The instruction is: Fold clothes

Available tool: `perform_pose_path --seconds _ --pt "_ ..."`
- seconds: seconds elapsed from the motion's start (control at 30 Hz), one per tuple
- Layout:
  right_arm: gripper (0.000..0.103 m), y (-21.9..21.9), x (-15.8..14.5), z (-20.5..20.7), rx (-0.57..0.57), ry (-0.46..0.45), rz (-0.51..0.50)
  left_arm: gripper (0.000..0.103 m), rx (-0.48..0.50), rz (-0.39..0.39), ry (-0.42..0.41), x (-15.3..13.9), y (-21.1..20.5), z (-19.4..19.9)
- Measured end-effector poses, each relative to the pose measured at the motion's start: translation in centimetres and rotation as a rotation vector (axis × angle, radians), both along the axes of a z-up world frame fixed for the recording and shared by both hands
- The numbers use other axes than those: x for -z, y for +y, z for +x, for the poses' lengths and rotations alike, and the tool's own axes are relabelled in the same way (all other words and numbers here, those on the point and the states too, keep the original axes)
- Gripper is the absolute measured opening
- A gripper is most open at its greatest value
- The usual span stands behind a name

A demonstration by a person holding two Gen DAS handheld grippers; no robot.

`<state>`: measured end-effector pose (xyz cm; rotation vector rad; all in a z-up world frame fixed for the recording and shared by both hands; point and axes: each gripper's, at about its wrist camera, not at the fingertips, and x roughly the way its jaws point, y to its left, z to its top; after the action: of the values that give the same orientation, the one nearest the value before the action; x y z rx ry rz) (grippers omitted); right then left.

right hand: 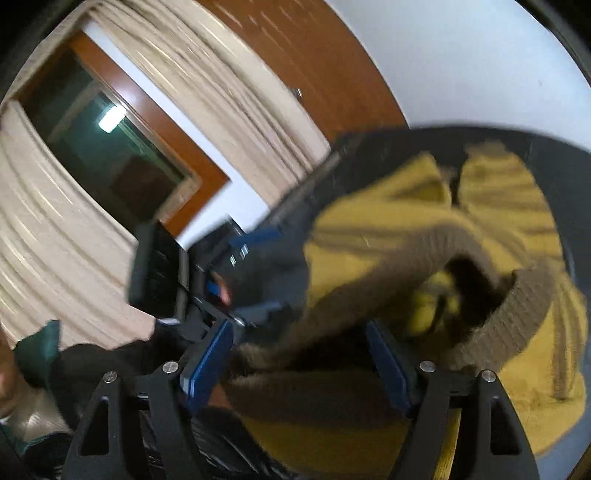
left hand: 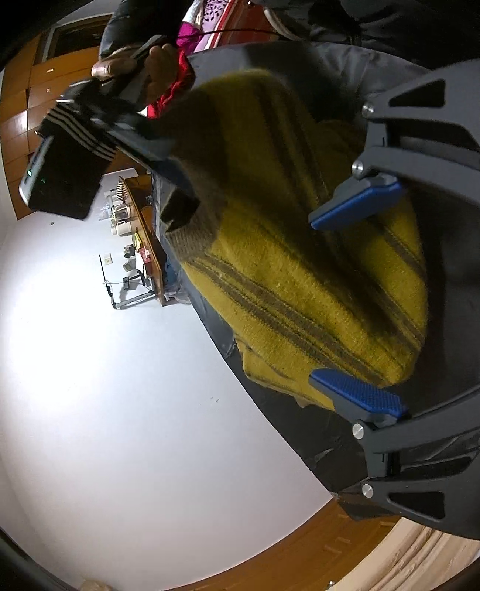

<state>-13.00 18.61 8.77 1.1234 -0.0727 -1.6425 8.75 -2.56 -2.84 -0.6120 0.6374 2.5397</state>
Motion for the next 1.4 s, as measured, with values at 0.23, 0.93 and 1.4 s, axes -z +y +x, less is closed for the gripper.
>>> perform_pose_path --seconds 0.23,0.93,1.4 --pt "0.077 -3.8 0.2 0.8 -0.131 0.006 -0.047 0.081 0.004 -0.020 -0.013 0.6 0.8 -0.9" --pt "0.077 -5.7 -4.0 5.9 -0.337 0.100 -0.346 0.081 0.089 -0.119 0.201 -1.0 3.2 3.5" --pt "0.077 -3.3 -4.8 9.8 -0.374 0.286 -0.280 0.015 0.104 -0.136 0.174 -2.9 4.1 2.6"
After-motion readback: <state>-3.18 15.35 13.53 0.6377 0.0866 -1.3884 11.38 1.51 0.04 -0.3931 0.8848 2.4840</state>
